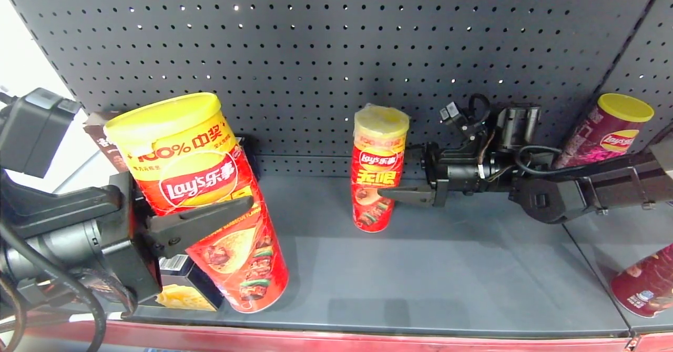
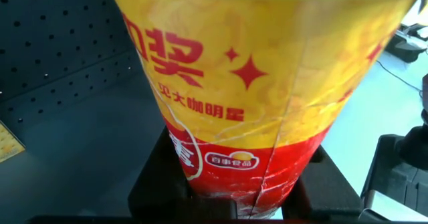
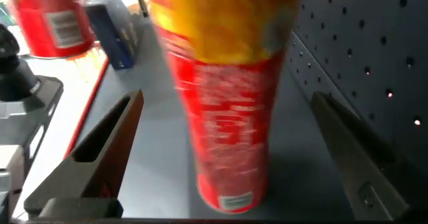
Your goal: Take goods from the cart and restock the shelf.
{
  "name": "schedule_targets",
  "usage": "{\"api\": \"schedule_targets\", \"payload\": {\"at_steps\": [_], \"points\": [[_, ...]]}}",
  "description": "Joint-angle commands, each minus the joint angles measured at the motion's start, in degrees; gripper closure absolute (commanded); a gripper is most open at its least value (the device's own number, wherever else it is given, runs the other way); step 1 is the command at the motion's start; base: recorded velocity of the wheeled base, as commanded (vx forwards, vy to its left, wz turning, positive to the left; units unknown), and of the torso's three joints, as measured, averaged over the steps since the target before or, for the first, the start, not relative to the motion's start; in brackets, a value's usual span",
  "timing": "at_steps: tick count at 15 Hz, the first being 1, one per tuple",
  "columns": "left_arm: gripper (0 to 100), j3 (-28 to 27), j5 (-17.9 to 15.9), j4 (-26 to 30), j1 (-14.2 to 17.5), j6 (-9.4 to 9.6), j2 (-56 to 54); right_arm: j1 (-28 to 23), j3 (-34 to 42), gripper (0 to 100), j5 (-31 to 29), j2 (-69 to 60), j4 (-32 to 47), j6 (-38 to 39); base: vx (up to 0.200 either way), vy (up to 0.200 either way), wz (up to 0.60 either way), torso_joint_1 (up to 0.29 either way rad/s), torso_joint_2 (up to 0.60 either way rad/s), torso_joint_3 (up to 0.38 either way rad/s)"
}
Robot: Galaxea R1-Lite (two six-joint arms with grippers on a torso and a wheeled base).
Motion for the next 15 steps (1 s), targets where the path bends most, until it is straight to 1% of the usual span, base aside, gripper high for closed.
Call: {"api": "schedule_targets", "payload": {"at_steps": [1, 11, 12, 13, 14, 15], "points": [[100, 0.05, -0.01, -0.03, 0.0, 0.01, 0.04, 0.75, -2.19, 0, -0.02, 3.59, -0.14, -0.06, 0.0, 0.0, 0.0, 0.0, 0.0, 0.0], [100, 0.49, 0.26, -0.03, 0.18, -0.08, 0.3, 2.77, -6.67, 0, -0.99, 10.1, -1.1, -0.14, 0.0, 0.0, 0.0, 0.0, 0.0, 0.0], [100, 0.49, 0.26, -0.03, 0.18, -0.08, 0.3, 2.86, -6.93, 100, -0.99, 10.62, -1.63, -0.49, 0.0, 0.0, 0.0, 0.0, 0.0, 0.0], [100, 0.49, 0.26, -0.03, 0.18, -0.08, 0.3, 3.21, -7.11, 100, -1.34, 11.06, -2.25, -0.49, 0.0, 0.0, 0.0, 0.0, 0.0, 0.0], [100, 0.49, 0.26, -0.03, 0.18, -0.08, 0.3, 3.57, -7.02, 100, -3.71, 11.15, -2.25, -0.58, 0.0, 0.0, 0.0, 0.0, 0.0, 0.0], [100, 0.49, 0.26, -0.03, 0.18, -0.08, 0.3, 3.57, -7.02, 100, -4.07, 11.06, -2.33, -0.58, 0.0, 0.0, 0.0, 0.0, 0.0, 0.0]]}}
